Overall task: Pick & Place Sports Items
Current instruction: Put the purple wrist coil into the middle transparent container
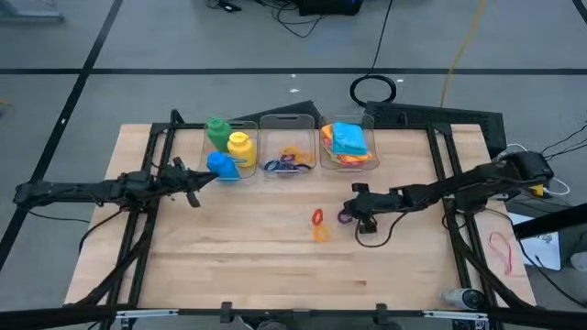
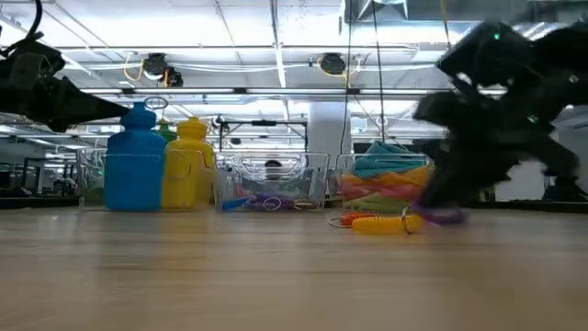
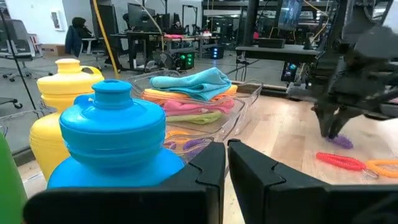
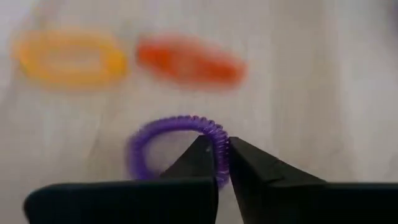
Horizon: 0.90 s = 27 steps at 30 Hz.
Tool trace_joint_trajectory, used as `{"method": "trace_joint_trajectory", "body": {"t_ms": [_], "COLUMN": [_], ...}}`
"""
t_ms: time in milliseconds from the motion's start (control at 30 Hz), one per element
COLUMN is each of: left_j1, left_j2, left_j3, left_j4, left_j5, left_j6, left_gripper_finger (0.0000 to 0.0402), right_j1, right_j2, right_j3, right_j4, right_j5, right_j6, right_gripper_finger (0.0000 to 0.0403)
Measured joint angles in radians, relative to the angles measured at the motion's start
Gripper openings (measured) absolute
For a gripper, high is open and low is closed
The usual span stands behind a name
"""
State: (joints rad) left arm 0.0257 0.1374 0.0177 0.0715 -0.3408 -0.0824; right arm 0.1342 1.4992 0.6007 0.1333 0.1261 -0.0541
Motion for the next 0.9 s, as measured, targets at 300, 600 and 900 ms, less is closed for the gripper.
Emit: {"method": "trace_joint_trajectory", "body": {"t_ms": [300,600,900], "left_j1": [0.0,0.0,0.0], "left_j2": [0.0,0.0,0.0], "left_j3": [0.0,0.0,0.0], "left_j4": [0.0,0.0,0.0], "left_j5": [0.0,0.0,0.0], "left_j6": [0.0,0.0,0.0], "left_gripper_finger": [0.0021,0.0021,0.0021], "right_j1": [-0.008,-0.135,-0.305], "right_j2": [-0.035,-0.036,0.004], "right_j3": [0.109,0.18,0.181], "right_j4": [0.194,0.412,0.67], "right_j5": [-0.019,-0.023,-0.033], "right_j6": [-0.11,-0.15,-0.077], "right_gripper_finger": [0.0001,0.0001,0.0]}}
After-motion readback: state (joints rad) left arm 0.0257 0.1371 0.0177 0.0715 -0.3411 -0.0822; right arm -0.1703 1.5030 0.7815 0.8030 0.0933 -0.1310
